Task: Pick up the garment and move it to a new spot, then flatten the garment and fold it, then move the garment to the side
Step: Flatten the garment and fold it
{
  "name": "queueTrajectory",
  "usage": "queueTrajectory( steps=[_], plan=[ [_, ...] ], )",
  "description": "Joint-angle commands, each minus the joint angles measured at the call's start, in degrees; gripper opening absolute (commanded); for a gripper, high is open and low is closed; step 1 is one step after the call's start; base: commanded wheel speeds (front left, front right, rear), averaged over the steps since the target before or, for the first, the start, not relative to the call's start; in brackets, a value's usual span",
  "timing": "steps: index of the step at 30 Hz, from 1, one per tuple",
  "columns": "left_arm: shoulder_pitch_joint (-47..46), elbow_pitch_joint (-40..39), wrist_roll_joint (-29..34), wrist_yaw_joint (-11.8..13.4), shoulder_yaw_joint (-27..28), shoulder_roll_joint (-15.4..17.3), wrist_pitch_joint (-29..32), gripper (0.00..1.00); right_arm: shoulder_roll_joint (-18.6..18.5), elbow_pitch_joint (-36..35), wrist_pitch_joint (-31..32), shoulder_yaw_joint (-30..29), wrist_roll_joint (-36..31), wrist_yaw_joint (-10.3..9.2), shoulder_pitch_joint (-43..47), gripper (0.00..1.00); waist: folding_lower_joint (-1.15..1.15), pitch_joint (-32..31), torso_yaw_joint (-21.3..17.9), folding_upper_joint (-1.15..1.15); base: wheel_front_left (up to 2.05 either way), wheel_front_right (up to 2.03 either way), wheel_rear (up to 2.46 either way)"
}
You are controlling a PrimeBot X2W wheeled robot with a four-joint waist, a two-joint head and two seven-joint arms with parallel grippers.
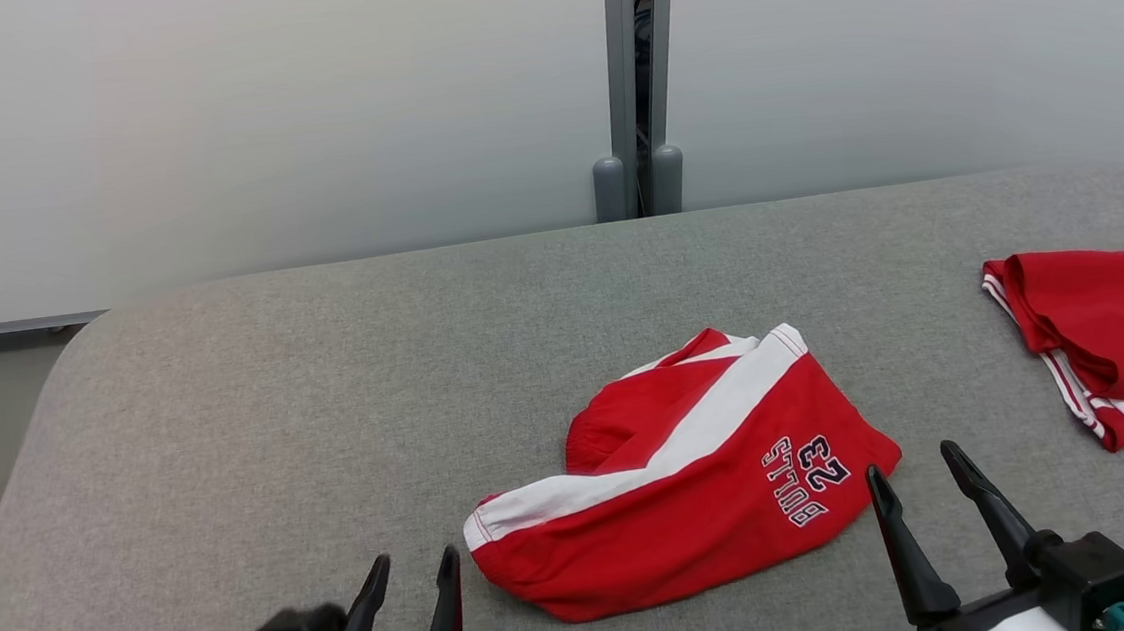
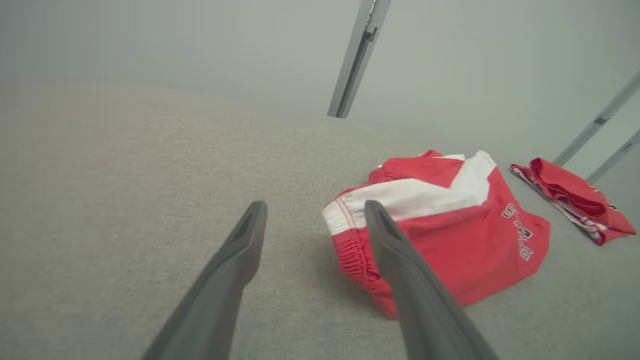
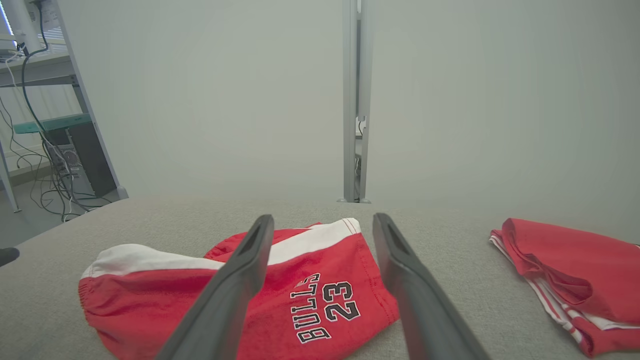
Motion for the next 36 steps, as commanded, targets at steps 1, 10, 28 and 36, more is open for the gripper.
queueTrajectory(
  steps=[1, 10, 28, 36],
  plan=[
    [-2.8, 1.1, -1.4, -0.9, 0.0, 0.2, 1.6, 1.00, -0.2, 0.2, 0.0, 0.2, -0.2, -0.02, -0.7, 1.00, 0.00, 0.2, -0.2, 0.00, 0.00, 0.00, 0.00],
    [-9.7, 8.0, -5.8, -2.3, -0.1, 0.5, 12.5, 1.00, -0.7, 0.5, 0.0, 1.2, -0.3, -0.02, -1.3, 1.00, 0.00, 1.0, -2.0, 0.00, 0.00, 0.00, 0.00],
    [-12.9, 10.7, -8.0, -1.3, -0.9, 1.5, 18.0, 0.96, -1.5, 0.6, 0.0, 2.0, -0.2, -0.02, -2.2, 1.00, 0.00, 3.3, -3.9, 0.00, 0.00, 0.00, 0.00],
    [-14.0, 11.2, -9.8, -3.1, -1.1, 1.5, 19.7, 0.29, -1.5, 0.9, 0.0, 2.4, -0.1, -0.02, -3.0, 1.00, 0.00, 3.4, -3.9, 0.00, 0.00, 0.00, 0.00]
  ],
)
